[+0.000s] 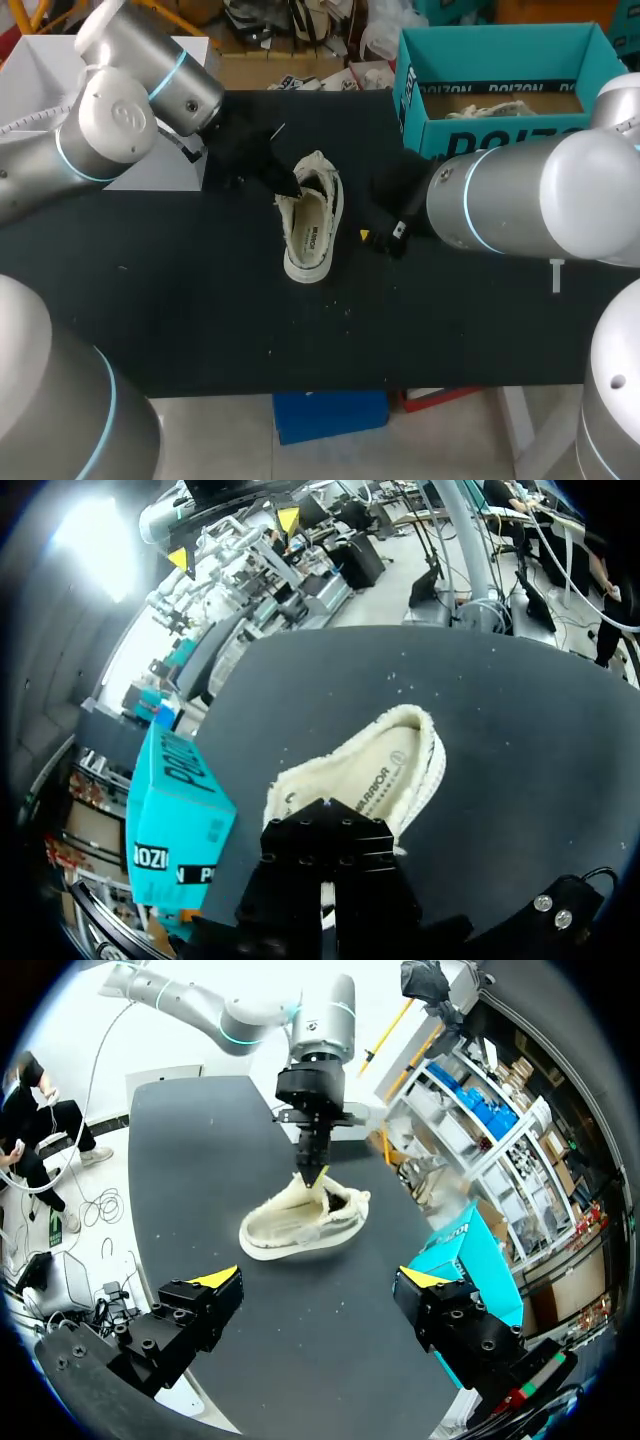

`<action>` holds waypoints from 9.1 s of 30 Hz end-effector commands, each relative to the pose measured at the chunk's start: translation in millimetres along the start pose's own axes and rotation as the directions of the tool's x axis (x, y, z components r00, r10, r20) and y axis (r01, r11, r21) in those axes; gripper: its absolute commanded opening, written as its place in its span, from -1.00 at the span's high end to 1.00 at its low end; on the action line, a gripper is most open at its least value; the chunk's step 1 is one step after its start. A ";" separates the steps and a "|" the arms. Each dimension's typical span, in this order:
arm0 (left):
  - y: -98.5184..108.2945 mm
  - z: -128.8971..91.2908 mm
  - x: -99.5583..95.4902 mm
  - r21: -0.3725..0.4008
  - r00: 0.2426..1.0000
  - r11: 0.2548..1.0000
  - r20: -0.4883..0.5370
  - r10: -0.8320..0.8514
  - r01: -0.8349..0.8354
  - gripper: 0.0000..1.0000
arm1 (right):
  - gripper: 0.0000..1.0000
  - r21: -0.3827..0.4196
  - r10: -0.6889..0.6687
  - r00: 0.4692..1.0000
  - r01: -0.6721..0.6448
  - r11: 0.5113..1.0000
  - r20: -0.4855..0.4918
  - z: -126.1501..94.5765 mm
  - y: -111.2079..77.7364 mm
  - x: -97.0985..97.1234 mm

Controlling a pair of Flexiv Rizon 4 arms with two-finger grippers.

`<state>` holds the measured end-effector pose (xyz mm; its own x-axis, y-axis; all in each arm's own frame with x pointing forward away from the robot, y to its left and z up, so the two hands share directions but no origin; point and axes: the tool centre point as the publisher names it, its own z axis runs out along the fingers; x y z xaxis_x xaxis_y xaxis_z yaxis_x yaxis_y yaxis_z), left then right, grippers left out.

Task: Take the shoe out of the shoebox, open the shoe tongue, remove and reinsert the insole, then place the shoe into the shoebox

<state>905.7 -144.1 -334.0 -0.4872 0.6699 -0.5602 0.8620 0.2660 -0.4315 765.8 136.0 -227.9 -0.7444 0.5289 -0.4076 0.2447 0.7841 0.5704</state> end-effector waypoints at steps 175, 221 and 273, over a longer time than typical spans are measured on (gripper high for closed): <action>29.4 -175.5 132.3 -0.048 0.513 0.515 0.201 -0.834 0.856 -1.00 | -1.00 0.008 0.059 0.998 -0.059 0.998 0.004 6.4 4.8 0.1; 29.4 -175.5 132.3 -0.048 0.513 0.515 0.201 -0.834 0.856 -1.00 | -0.57 0.290 0.781 0.623 -0.757 0.586 0.048 146.5 26.6 -11.7; 29.4 -175.5 132.3 -0.048 0.513 0.515 0.201 -0.834 0.856 -1.00 | -0.10 0.483 0.808 0.584 -0.729 0.485 0.071 252.5 -24.2 -6.8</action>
<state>891.4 74.0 -295.6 -0.9977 -0.0166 -0.0652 0.0313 0.7432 -0.6683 917.0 188.1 -410.4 -0.1956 0.9641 0.1798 0.9594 0.1501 0.2386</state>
